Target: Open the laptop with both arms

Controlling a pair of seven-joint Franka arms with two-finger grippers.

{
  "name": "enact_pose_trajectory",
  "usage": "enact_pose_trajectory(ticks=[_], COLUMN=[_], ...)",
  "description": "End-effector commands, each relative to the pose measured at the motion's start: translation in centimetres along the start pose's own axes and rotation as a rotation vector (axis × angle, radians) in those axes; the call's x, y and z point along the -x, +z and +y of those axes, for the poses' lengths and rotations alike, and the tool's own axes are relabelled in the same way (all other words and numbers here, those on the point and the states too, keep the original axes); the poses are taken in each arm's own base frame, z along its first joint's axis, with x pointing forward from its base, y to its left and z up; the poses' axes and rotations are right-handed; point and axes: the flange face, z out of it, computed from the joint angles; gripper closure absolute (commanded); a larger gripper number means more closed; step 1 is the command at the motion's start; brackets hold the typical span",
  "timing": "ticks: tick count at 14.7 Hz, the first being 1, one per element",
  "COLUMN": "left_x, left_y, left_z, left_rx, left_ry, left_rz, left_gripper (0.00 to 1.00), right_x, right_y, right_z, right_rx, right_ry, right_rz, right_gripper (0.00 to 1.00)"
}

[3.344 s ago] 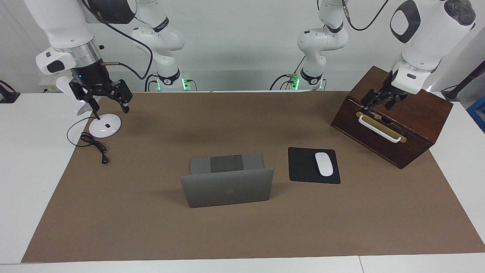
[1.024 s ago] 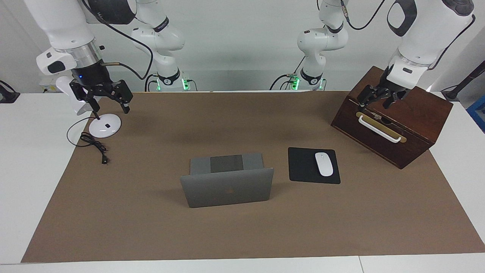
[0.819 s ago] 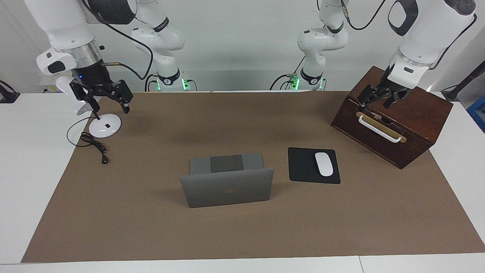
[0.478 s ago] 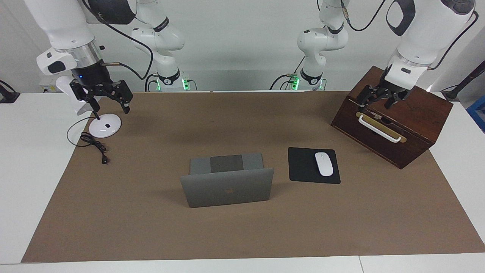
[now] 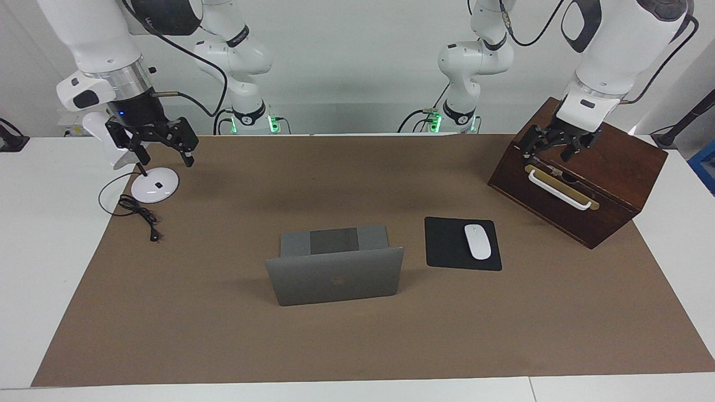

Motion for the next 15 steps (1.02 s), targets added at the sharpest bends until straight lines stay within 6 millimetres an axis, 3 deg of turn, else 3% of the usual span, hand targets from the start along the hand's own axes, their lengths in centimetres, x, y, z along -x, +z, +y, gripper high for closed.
enact_pose_trajectory(ticks=[1,15], left_x=[-0.3,-0.3], left_y=[-0.5,-1.5], left_z=[-0.5,-1.9], left_rx=[-0.007,-0.01], left_ry=[-0.001,0.046], left_rz=[-0.011,-0.005], left_gripper=[0.0,0.0], right_x=[0.3,0.2], right_y=[0.0,0.2], right_z=[0.0,0.3], right_rx=[-0.027,-0.026], right_ry=[0.004,0.01], right_rz=[-0.007,-0.009], right_gripper=[0.0,0.0])
